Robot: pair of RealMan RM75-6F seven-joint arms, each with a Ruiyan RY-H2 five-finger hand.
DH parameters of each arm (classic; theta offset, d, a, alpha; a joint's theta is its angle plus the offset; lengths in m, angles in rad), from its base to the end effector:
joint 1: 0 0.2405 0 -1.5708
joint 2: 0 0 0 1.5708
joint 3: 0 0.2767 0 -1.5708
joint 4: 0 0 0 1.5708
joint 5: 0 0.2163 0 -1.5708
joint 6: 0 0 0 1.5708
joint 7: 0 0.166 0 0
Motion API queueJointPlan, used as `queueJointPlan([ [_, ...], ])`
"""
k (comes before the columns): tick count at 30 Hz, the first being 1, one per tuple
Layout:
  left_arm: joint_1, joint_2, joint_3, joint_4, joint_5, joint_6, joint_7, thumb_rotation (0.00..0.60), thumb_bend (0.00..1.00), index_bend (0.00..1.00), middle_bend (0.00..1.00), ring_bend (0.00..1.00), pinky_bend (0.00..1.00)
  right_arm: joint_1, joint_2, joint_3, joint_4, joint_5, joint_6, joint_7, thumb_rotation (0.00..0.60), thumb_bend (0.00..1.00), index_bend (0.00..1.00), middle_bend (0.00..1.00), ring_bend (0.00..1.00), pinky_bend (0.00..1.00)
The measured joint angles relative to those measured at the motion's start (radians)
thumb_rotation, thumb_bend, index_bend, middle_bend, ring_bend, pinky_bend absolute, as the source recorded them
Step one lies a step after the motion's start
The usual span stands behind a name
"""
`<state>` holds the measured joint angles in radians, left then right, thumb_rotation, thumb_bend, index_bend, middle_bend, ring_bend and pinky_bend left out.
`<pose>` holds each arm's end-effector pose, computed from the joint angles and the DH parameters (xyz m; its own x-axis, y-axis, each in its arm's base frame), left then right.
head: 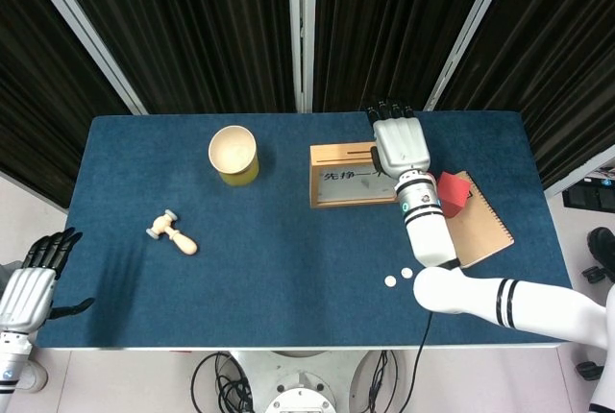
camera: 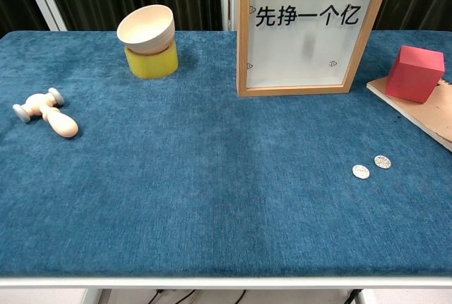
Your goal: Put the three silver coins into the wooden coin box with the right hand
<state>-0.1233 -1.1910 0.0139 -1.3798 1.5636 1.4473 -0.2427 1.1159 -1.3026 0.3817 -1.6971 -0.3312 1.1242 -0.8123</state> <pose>-0.3639 0.2078 0.1424 0.3307 0.0916 0.9393 0.9427 -0.0793 -0.3241 -0.0499 -0.4622 0.0873 0.4966 -0.1216 0.8594 -0.8669 -0.1188 0.4841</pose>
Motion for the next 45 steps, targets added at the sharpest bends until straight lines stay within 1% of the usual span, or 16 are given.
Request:
queueJointPlan([
  [3, 0.001, 0.001, -0.001, -0.001, -0.001, 0.002, 0.0, 0.6, 0.0, 0.02, 0.0, 0.0, 0.0, -0.009, 0.01, 0.0, -0.014, -0.025, -0.001, 0.027, 0.6, 0.45, 0.0, 0.0, 0.0, 0.0],
  [6, 0.004, 0.001, -0.002, 0.0, -0.005, 0.004, -0.003, 0.6, 0.0, 0.02, 0.0, 0.0, 0.0, -0.028, 0.025, -0.002, -0.048, -0.081, 0.01, 0.06, 0.6, 0.45, 0.0, 0.0, 0.0, 0.0],
  [9, 0.004, 0.002, -0.002, 0.002, -0.012, -0.002, -0.004, 0.6, 0.0, 0.02, 0.0, 0.0, 0.0, -0.064, 0.048, -0.019, -0.104, -0.196, 0.038, 0.098, 0.6, 0.44, 0.0, 0.0, 0.0, 0.0],
  [12, 0.002, 0.002, -0.003, 0.001, -0.015, -0.009, 0.001, 0.6, 0.0, 0.02, 0.0, 0.0, 0.0, -0.121, 0.078, -0.062, -0.169, -0.375, 0.083, 0.141, 0.6, 0.44, 0.0, 0.0, 0.0, 0.0],
  [15, -0.002, 0.002, -0.004, -0.003, -0.016, -0.016, 0.01, 0.6, 0.0, 0.02, 0.0, 0.0, 0.0, -0.197, 0.105, -0.132, -0.218, -0.599, 0.139, 0.189, 0.6, 0.43, 0.0, 0.0, 0.0, 0.0],
  [16, -0.004, 0.002, -0.004, -0.005, -0.015, -0.018, 0.014, 0.6, 0.0, 0.02, 0.0, 0.0, 0.0, -0.232, 0.114, -0.167, -0.23, -0.695, 0.163, 0.209, 0.6, 0.41, 0.0, 0.0, 0.0, 0.0],
  [18, -0.006, -0.001, -0.004, -0.011, -0.013, -0.02, 0.025, 0.6, 0.0, 0.02, 0.0, 0.0, 0.0, -0.289, 0.123, -0.228, -0.235, -0.84, 0.202, 0.236, 0.6, 0.38, 0.0, 0.0, 0.0, 0.0],
  [19, -0.007, -0.002, -0.004, -0.013, -0.013, -0.02, 0.029, 0.6, 0.0, 0.02, 0.0, 0.0, 0.0, -0.331, 0.125, -0.273, -0.231, -0.933, 0.23, 0.255, 0.6, 0.38, 0.0, 0.0, 0.0, 0.0],
  [21, -0.008, -0.004, -0.003, -0.017, -0.012, -0.023, 0.039, 0.6, 0.0, 0.02, 0.0, 0.0, 0.0, -0.402, 0.121, -0.348, -0.21, -1.062, 0.273, 0.29, 0.6, 0.37, 0.0, 0.0, 0.0, 0.0],
  [22, -0.009, -0.004, -0.003, -0.019, -0.013, -0.025, 0.043, 0.6, 0.0, 0.02, 0.0, 0.0, 0.0, -0.455, 0.113, -0.401, -0.183, -1.136, 0.301, 0.317, 0.6, 0.36, 0.0, 0.0, 0.0, 0.0],
  [25, -0.009, -0.006, -0.002, -0.021, -0.016, -0.031, 0.049, 0.6, 0.0, 0.02, 0.0, 0.0, 0.0, -0.568, 0.075, -0.511, -0.078, -1.255, 0.351, 0.381, 0.6, 0.36, 0.0, 0.0, 0.0, 0.0],
  [28, -0.009, -0.008, 0.0, -0.021, -0.016, -0.032, 0.052, 0.6, 0.0, 0.02, 0.0, 0.0, 0.0, -0.633, 0.021, -0.556, 0.044, -1.3, 0.374, 0.458, 0.6, 0.34, 0.0, 0.0, 0.0, 0.0],
  [31, -0.007, -0.01, 0.002, -0.017, -0.015, -0.029, 0.05, 0.6, 0.0, 0.02, 0.0, 0.0, 0.0, -0.679, -0.033, -0.579, 0.148, -1.326, 0.375, 0.524, 0.6, 0.34, 0.0, 0.0, 0.0, 0.0],
  [33, -0.005, -0.012, 0.003, -0.013, -0.015, -0.027, 0.046, 0.6, 0.0, 0.02, 0.0, 0.0, 0.0, -0.696, -0.062, -0.584, 0.194, -1.329, 0.36, 0.537, 0.6, 0.34, 0.0, 0.0, 0.0, 0.0],
  [38, 0.001, -0.015, 0.006, -0.004, -0.013, -0.021, 0.037, 0.6, 0.0, 0.02, 0.0, 0.0, 0.0, -0.71, -0.13, -0.57, 0.272, -1.301, 0.269, 0.555, 0.6, 0.34, 0.01, 0.0, 0.0, 0.0],
  [45, 0.006, -0.013, 0.007, 0.005, -0.014, -0.014, 0.023, 0.6, 0.0, 0.02, 0.0, 0.0, 0.0, -0.708, -0.221, -0.527, 0.352, -1.242, 0.144, 0.583, 0.6, 0.34, 0.14, 0.0, 0.0, 0.0],
])
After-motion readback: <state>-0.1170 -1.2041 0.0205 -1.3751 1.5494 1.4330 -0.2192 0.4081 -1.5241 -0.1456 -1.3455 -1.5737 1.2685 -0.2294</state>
